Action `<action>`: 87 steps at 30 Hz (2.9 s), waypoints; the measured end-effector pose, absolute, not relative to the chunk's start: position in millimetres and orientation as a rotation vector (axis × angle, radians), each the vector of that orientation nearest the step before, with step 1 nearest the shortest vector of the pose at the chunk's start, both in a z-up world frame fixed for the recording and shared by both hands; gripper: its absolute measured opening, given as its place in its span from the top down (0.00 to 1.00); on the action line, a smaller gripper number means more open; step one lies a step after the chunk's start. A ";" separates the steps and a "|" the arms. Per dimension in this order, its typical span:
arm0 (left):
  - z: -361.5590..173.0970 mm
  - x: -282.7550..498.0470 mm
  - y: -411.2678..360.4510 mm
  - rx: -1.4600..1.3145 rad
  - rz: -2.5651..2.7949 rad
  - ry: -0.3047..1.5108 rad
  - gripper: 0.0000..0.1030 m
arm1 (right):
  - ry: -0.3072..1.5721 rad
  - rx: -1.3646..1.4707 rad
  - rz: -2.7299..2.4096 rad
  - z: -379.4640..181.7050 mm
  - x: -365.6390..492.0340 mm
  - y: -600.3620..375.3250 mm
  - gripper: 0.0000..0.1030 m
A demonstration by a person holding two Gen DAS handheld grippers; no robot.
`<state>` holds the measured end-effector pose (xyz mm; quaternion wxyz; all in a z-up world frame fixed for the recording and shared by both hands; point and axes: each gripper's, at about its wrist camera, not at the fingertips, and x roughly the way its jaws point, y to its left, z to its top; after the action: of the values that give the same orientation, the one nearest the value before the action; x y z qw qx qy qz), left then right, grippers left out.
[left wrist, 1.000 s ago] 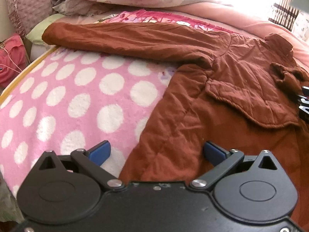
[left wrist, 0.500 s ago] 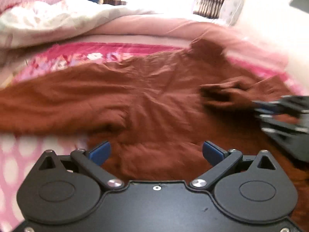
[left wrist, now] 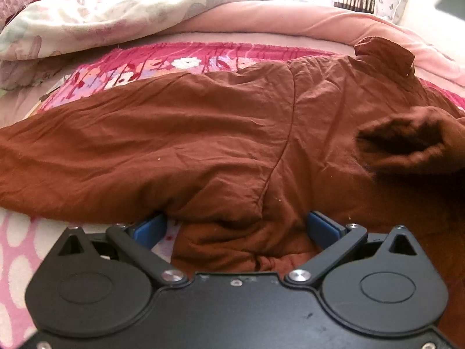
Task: Fold large clothes
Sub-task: 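Lower the sleeve onto the jacket body and open the right gripper, then reach the left gripper to the other sleeve cuff and close on it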
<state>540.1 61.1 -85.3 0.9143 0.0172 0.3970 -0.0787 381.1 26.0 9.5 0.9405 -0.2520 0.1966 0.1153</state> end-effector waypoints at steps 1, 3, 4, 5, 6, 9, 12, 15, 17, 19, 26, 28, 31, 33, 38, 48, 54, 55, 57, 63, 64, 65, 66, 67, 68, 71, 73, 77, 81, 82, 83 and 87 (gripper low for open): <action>-83.9 538.3 63.1 0.026 -0.166 0.818 0.00 | 0.394 -0.516 0.245 11.5 382.5 31.4 0.91; -80.3 537.8 70.7 -0.015 -0.172 0.820 0.00 | 0.391 -0.526 0.252 8.1 388.5 42.8 0.90; -76.9 537.2 74.8 -0.040 -0.176 0.814 0.00 | 0.415 -0.532 0.249 2.5 393.5 47.1 0.90; -71.8 536.7 78.7 -0.060 -0.183 0.806 0.00 | 0.457 -0.534 0.251 -6.4 400.3 50.0 0.89; -66.6 538.0 81.0 -0.079 -0.192 0.798 0.00 | 0.502 -0.532 0.258 -16.1 406.2 51.8 0.89; -44.8 544.8 75.4 -0.119 -0.224 0.769 0.00 | 0.541 -0.559 0.253 -34.9 407.7 55.9 0.79; -32.4 560.6 48.2 -0.108 -0.268 0.790 0.00 | 0.526 -0.592 0.261 -40.1 401.5 60.2 0.65; -38.0 570.2 10.2 0.028 -0.242 0.829 0.00 | 0.506 -0.557 0.278 -33.0 394.3 54.7 0.59; -44.0 572.9 -0.5 0.088 -0.227 0.834 0.00 | 0.495 -0.515 0.311 -23.5 383.6 44.2 0.59; -54.1 576.5 -8.6 0.153 -0.194 0.842 0.00 | 0.476 -0.505 0.323 -13.1 369.0 30.6 0.58; -75.2 564.3 -16.5 0.371 -0.104 0.760 0.00 | 0.470 -0.425 0.167 17.6 347.1 -67.5 0.53; -75.3 563.9 -13.5 0.339 -0.095 0.767 0.00 | 0.484 -0.354 0.053 23.7 352.3 -112.8 0.53; -75.7 564.4 -14.7 0.332 -0.083 0.765 0.00 | 0.512 -0.216 -0.094 27.6 366.9 -176.9 0.54; -75.2 564.0 -17.0 0.339 -0.079 0.766 0.00 | 0.558 -0.141 -0.164 22.8 375.7 -210.8 0.58; -71.9 565.7 -13.9 0.290 -0.070 0.785 0.00 | 0.738 -0.103 -0.195 -20.5 395.8 -241.9 0.63; -36.5 506.7 71.6 0.123 0.015 0.748 0.00 | 0.545 -0.083 -0.123 21.2 324.3 -229.5 0.51; -46.8 515.1 163.6 -0.067 0.213 0.808 0.00 | 0.517 -0.011 -0.012 39.1 281.6 -228.3 0.49; -47.3 518.5 174.0 -0.065 0.261 0.801 0.00 | 0.514 -0.019 -0.004 40.6 275.3 -224.5 0.49; -48.5 529.2 196.1 -0.075 0.372 0.780 0.00 | 0.519 -0.048 0.005 40.9 269.1 -216.7 0.49; -68.6 568.4 279.1 -0.299 0.506 0.862 0.00 | 0.557 -0.129 0.010 31.1 288.6 -196.5 0.49; -70.8 573.5 288.6 -0.317 0.527 0.863 0.00 | 0.563 -0.130 0.001 28.2 294.1 -195.8 0.49; -73.1 579.2 297.7 -0.331 0.541 0.869 0.00 | 0.572 -0.122 -0.008 24.8 300.3 -197.1 0.49; -73.9 584.5 303.9 -0.342 0.547 0.866 0.00 | 0.581 -0.106 -0.021 20.9 307.6 -199.3 0.51; -73.2 589.4 307.1 -0.343 0.547 0.863 0.00 | 0.586 -0.092 -0.023 16.9 311.4 -201.0 0.55; -72.1 596.4 309.5 -0.342 0.538 0.863 0.00 | 0.595 -0.077 -0.020 12.1 316.1 -203.3 0.56; -62.9 603.8 318.9 -0.386 0.520 0.829 0.00 | 0.614 -0.055 -0.006 0.1 331.7 -205.1 0.57; -55.5 606.7 323.4 -0.455 0.464 0.793 0.00 | 0.610 -0.046 -0.006 -4.6 343.0 -205.3 0.57; -44.4 601.2 329.3 -0.536 0.368 0.722 0.00 | 0.615 -0.003 -0.006 -10.5 365.6 -207.7 0.57; -43.4 585.3 351.5 -0.668 0.322 0.716 0.00 | 0.677 -0.053 -0.041 -27.4 380.7 -200.5 0.57; -42.6 582.0 356.9 -0.683 0.322 0.717 0.00 | 0.675 -0.079 -0.047 -28.4 380.3 -196.9 0.57; -41.2 579.1 361.9 -0.696 0.326 0.723 0.00 | 0.677 -0.101 -0.052 -28.6 379.8 -193.6 0.57; -34.1 563.4 375.4 -0.693 0.336 0.728 0.00 | 0.670 -0.114 -0.053 -28.6 376.2 -192.0 0.56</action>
<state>563.4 375.4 -34.1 0.8630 -0.3304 0.3471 0.1602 376.2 -192.0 -28.6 0.9425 -0.0561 0.3285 -0.0262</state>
